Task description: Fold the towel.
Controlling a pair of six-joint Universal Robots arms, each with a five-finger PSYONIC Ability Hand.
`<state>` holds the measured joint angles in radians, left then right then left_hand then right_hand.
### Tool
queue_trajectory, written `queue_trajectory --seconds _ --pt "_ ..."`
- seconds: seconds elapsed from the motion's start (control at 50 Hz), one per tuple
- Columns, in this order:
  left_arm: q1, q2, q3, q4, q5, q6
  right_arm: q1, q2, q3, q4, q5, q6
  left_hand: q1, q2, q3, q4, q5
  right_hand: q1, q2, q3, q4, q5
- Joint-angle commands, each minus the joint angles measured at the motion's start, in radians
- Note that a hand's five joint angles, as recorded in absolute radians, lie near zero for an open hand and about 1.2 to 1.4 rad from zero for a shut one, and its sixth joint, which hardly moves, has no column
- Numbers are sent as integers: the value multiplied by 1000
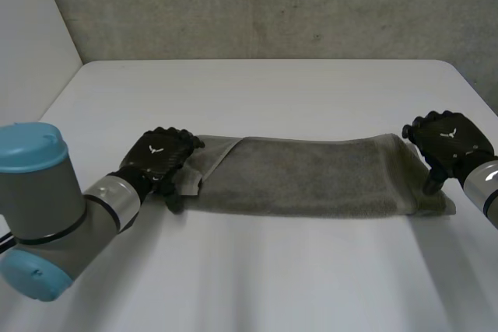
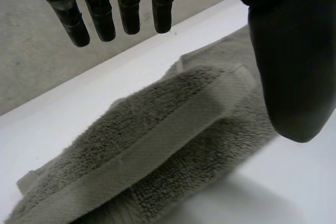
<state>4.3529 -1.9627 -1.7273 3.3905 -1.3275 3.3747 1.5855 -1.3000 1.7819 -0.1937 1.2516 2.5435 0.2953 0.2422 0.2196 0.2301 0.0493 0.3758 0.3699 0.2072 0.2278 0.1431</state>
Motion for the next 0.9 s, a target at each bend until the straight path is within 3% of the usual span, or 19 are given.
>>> queue_trajectory --seconds 0.02,0.1,0.22,0.26,0.32,0.56,0.58,0.62,0.64,0.66,0.68,0.7,0.8,0.9 --pt "-39 -84 64 35 -134 -8 -1 73 -116 39 -9 87 -79 -26 -45 -56 -7 -62 -56 -33 -53 -4" --pt "-42 -117 95 35 -179 -6 -2 155 -240 80 -72 156 -44 10 -45 -56 28 -38 -33 -33 -53 20" --pt "-39 -114 114 29 -213 -3 -4 318 -459 184 -127 265 226 280 -45 -56 298 29 35 -33 -53 87" --pt "-33 -110 114 27 -211 -1 -4 362 -520 212 -129 276 460 513 -45 -56 532 44 50 -33 -53 102" --pt "-30 -108 114 26 -211 0 -4 436 -611 238 -121 282 605 658 -45 -56 676 56 61 -33 -53 114" --pt "-9 -110 123 -36 -202 -1 -5 643 -818 310 -121 288 817 870 -45 -56 888 287 293 -33 -53 345" --pt "-9 -110 124 -39 -200 -4 -5 643 -819 310 -121 288 849 902 -45 -56 920 288 293 -33 -53 346" --pt "-6 -110 127 -40 -200 -5 -5 650 -816 318 -130 288 913 967 -45 -56 985 600 606 -33 -53 658" --pt "0 -110 130 -43 -200 -3 -5 650 -816 318 -130 288 983 1036 -45 -56 1055 602 608 -33 -53 660" --pt "10 -110 130 -46 -199 -4 -4 644 -808 320 -132 288 1065 1118 -45 -56 1137 811 817 -33 -53 869" --pt "10 -110 130 -46 -199 -5 -4 643 -808 320 -132 288 1066 1119 -45 -56 1138 813 819 -33 -53 871" --pt "19 -108 133 -49 -199 -5 -2 630 -797 320 -132 290 1101 1154 -45 -56 1172 1018 1024 -33 -53 1077" --pt "59 -79 147 -74 -194 -14 -1 490 -705 307 -164 308 1101 1154 -45 -56 1172 1021 1026 -33 -53 1079" --pt "92 -4 143 -102 -179 -50 -13 224 -500 266 -251 299 1101 1154 -45 -56 1172 1021 1026 -33 -53 1079"
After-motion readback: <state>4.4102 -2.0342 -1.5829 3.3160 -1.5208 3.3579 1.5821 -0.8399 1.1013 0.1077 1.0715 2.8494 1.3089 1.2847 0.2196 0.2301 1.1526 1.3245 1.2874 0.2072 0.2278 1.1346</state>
